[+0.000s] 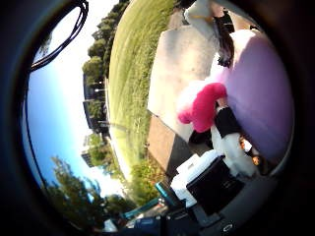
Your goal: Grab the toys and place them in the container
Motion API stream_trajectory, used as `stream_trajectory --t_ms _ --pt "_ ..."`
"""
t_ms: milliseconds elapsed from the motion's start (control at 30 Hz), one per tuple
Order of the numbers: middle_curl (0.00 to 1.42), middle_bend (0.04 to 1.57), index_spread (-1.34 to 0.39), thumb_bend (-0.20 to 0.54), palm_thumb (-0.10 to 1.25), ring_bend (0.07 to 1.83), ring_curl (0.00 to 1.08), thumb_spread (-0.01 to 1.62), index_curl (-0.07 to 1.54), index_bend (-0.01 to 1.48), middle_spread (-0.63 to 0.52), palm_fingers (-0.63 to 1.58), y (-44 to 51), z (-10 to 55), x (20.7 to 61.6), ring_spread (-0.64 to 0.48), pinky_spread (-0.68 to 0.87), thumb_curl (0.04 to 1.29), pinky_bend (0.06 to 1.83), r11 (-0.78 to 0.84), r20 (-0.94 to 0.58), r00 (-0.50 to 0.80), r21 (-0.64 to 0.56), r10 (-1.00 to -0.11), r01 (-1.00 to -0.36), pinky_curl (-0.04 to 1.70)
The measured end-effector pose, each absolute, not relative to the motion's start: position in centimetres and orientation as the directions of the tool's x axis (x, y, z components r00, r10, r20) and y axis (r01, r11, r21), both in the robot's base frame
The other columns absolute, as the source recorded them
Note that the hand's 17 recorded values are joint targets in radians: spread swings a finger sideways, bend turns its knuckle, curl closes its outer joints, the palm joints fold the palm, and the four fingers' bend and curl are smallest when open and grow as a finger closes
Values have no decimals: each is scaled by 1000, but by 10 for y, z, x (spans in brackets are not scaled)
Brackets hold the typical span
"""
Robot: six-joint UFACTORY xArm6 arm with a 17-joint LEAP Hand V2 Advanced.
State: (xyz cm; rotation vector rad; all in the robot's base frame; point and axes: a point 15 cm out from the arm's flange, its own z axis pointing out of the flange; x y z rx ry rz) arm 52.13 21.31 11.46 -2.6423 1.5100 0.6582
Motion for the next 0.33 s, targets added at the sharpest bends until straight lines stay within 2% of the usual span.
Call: stream_trajectory --t_ms 100,200,333 --pt "430 193 -650 -29 777 569 385 1157 837 59 33 -261 202 138 525 230 409 590 878 -533 -361 453 161 -815 -831 716" --pt "386 146 -586 -27 775 484 347 1154 698 79 44 -223 189 167 527 256 437 562 783 -528 -356 459 124 -814 -840 648" --pt "342 129 -535 -25 779 418 323 1152 580 114 51 -189 175 179 498 274 456 540 676 -550 -376 470 138 -799 -824 574"
